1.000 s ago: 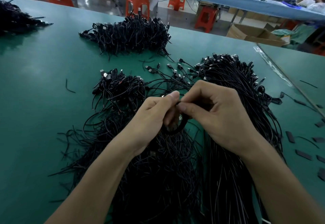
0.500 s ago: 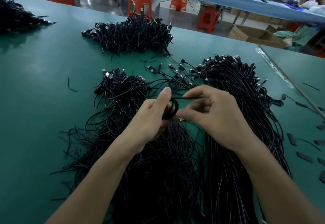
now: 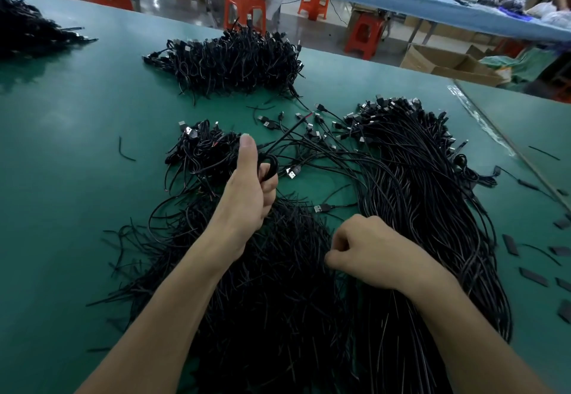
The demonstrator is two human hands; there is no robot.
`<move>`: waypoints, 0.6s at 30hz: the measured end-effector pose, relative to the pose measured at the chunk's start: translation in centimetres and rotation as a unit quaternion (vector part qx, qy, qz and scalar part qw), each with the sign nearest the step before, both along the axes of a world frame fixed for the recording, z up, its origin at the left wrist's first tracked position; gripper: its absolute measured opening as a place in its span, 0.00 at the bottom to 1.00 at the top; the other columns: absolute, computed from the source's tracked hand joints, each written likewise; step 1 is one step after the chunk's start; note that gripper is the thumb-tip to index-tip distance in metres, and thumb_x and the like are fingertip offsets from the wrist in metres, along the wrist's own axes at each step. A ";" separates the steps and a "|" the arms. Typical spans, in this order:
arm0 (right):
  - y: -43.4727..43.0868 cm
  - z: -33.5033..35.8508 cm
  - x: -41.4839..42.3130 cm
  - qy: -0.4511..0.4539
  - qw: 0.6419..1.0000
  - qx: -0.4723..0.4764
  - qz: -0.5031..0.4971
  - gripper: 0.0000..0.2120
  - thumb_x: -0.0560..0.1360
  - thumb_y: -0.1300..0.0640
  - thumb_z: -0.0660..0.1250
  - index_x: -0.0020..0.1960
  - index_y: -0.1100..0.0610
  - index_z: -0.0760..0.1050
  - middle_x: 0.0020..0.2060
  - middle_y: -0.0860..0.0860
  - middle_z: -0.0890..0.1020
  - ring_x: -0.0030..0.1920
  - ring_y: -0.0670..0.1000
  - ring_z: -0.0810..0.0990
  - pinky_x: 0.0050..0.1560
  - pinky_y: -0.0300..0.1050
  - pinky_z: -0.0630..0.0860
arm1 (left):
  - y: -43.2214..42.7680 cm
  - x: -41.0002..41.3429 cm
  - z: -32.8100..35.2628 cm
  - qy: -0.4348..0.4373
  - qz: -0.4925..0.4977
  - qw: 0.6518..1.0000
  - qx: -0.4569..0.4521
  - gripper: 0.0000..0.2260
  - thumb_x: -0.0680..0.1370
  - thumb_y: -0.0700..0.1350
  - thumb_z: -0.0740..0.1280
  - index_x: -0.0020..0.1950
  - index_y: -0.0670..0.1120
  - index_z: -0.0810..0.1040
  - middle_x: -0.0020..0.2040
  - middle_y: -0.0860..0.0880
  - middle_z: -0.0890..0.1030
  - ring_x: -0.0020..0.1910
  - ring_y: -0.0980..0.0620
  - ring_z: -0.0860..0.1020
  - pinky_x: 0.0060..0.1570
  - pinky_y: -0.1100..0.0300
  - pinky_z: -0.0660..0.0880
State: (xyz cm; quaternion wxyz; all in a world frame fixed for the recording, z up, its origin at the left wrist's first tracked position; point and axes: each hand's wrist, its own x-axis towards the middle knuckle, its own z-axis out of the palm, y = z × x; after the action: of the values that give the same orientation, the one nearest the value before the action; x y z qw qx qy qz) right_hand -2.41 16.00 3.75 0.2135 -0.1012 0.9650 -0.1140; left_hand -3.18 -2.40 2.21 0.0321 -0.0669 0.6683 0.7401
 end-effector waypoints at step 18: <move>-3.1 3.6 -0.4 0.232 0.778 -0.567 -0.137 0.06 0.78 0.60 0.70 0.43 0.52 0.81 0.31 0.46 0.81 0.30 0.42 0.77 0.32 0.34 0.74 | 1.6 2.0 1.3 0.228 -0.138 0.964 0.019 0.26 0.82 0.57 0.61 0.27 0.44 0.72 0.25 0.52 0.68 0.22 0.61 0.61 0.25 0.72 0.60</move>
State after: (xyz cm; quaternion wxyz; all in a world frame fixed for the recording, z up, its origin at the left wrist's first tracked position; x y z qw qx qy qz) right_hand -2.80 12.87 7.31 -0.1311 -0.0937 0.7502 -0.6413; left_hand -1.21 -0.80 3.54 -0.0181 0.1971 0.6464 0.7369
